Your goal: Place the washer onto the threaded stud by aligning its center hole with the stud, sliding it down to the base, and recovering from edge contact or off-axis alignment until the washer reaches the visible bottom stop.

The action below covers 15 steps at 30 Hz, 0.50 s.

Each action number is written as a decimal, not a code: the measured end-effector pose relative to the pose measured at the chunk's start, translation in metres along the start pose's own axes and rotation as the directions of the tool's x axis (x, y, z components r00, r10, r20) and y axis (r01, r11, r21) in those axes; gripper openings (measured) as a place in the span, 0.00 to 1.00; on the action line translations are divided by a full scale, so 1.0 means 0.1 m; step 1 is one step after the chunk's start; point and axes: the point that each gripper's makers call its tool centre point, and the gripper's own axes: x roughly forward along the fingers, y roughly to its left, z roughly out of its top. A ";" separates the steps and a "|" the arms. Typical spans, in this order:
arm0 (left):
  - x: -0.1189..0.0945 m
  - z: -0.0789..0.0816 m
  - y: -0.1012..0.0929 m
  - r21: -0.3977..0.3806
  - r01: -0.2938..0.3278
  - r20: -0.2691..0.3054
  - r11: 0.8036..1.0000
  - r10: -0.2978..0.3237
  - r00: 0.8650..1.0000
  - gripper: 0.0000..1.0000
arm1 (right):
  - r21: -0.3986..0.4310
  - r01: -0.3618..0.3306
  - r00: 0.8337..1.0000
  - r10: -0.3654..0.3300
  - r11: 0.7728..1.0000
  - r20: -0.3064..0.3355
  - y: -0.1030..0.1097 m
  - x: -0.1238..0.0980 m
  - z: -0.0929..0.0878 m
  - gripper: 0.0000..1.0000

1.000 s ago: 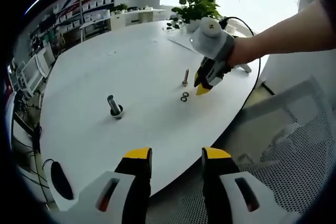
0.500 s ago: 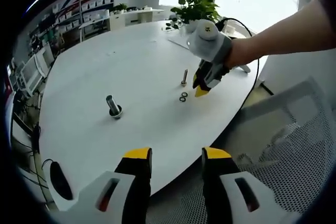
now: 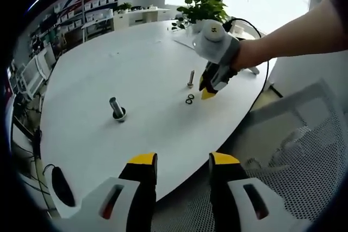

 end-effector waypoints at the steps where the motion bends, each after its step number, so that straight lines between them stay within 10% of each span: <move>1: 0.00 0.00 0.00 0.000 0.001 0.000 1.000 -0.001 1.000 0.36 | -0.007 0.000 1.000 0.000 1.000 0.003 0.00 0.00 0.02 0.21; 15: 0.00 -0.01 0.01 -0.011 -0.003 -0.003 1.000 0.003 1.000 0.36 | -0.037 0.001 1.000 0.000 0.999 0.027 0.00 0.10 0.22 0.21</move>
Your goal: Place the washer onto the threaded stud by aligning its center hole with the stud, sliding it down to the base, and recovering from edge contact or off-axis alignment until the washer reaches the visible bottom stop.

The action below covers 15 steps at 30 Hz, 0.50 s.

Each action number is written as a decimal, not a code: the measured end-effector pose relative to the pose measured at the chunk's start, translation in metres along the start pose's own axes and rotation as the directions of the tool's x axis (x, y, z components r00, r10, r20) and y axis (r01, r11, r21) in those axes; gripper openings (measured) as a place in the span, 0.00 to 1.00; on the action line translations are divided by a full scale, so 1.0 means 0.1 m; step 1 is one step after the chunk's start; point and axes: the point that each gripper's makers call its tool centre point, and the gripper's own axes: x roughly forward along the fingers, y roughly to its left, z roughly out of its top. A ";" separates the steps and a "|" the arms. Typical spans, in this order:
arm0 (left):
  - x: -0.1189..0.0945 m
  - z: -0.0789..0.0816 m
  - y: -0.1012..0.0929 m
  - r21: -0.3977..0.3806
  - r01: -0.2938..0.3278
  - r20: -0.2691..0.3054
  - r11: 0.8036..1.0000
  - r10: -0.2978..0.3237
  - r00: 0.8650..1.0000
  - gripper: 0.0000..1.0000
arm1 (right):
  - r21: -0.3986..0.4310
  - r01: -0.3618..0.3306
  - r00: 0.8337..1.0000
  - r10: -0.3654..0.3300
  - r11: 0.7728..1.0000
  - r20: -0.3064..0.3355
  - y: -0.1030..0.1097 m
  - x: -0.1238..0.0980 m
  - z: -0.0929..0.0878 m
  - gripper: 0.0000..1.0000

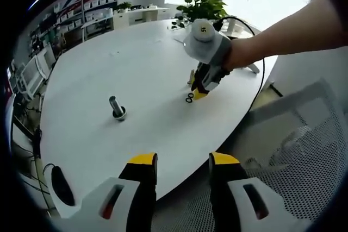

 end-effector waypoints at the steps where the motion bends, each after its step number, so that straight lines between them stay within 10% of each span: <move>1: 0.00 0.00 0.01 -0.003 -0.002 0.001 1.000 0.002 1.000 0.36 | -0.009 -0.001 1.000 0.001 1.000 0.000 0.00 0.01 0.01 0.21; 15: 0.01 -0.03 0.03 -0.011 -0.009 -0.011 1.000 0.008 1.000 0.36 | -0.020 -0.031 0.999 0.032 0.999 0.036 0.03 0.04 0.02 0.16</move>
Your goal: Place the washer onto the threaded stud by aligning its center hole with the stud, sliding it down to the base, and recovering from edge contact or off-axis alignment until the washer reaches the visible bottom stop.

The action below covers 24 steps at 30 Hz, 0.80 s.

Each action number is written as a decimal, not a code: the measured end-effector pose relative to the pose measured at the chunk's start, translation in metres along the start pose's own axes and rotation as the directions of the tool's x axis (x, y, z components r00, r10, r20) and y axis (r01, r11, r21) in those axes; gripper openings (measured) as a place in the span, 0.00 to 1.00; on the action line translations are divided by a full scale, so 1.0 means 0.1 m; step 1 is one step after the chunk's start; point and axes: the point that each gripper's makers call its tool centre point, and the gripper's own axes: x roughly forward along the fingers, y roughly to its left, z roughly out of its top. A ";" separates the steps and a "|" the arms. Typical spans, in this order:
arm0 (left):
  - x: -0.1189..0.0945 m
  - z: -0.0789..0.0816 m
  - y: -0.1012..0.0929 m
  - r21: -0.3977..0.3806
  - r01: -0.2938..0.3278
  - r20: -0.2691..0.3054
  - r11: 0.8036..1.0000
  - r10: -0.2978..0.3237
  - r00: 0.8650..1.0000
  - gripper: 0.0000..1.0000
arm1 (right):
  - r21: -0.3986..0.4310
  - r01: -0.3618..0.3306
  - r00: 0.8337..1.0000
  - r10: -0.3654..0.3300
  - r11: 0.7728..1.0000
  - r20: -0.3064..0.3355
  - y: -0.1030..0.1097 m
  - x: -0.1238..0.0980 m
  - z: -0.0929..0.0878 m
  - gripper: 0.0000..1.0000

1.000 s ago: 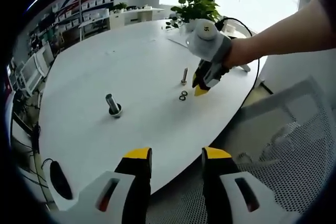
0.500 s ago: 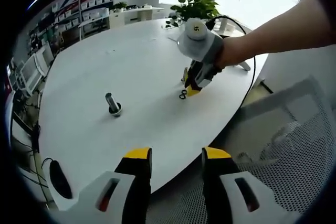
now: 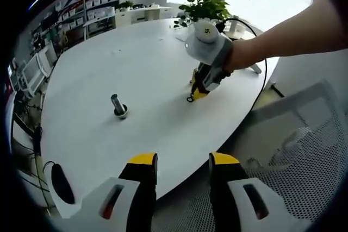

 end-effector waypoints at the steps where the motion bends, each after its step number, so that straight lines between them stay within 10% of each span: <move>1: 0.00 0.00 -0.01 0.003 0.001 0.000 1.000 -0.001 1.000 0.36 | 0.011 -0.001 1.000 0.001 1.000 0.005 0.00 0.00 0.00 0.15; 24: -0.01 0.01 0.04 -0.020 -0.006 0.008 1.000 0.007 1.000 0.36 | 0.035 -0.023 0.999 0.025 0.999 -0.041 0.00 -0.07 -0.32 0.19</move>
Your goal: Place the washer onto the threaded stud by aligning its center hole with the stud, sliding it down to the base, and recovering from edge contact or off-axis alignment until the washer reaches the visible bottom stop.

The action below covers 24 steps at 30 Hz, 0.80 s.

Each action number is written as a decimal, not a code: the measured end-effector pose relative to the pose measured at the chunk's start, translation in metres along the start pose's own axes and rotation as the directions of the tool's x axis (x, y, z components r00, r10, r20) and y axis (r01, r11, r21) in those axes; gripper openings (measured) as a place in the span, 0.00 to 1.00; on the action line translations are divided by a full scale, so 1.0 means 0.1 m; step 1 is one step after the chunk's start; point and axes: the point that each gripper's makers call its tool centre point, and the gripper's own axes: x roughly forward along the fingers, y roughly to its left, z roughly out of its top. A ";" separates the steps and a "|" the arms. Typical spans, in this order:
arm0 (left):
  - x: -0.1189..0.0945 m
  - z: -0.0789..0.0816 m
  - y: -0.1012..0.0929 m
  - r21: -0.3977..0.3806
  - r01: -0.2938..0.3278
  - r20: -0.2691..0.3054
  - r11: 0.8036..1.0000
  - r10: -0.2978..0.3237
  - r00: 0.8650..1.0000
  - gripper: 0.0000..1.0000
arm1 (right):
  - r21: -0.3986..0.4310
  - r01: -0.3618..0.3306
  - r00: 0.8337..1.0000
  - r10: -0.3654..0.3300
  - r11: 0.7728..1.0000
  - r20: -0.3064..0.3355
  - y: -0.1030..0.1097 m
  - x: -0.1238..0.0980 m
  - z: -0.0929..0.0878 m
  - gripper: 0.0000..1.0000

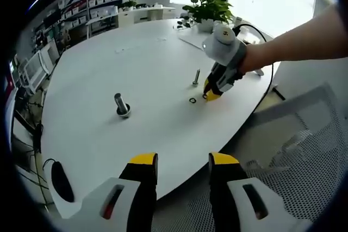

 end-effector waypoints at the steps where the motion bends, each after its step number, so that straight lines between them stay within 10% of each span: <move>1: 0.00 -0.01 -0.01 0.007 0.003 -0.004 1.000 -0.003 1.000 0.36 | -0.007 0.002 1.000 -0.002 1.000 0.002 0.00 0.00 0.00 0.18; 24: 0.01 -0.02 -0.04 0.018 0.011 -0.009 1.000 -0.011 1.000 0.35 | -0.052 0.016 0.995 -0.021 0.999 -0.098 0.04 0.00 0.04 0.19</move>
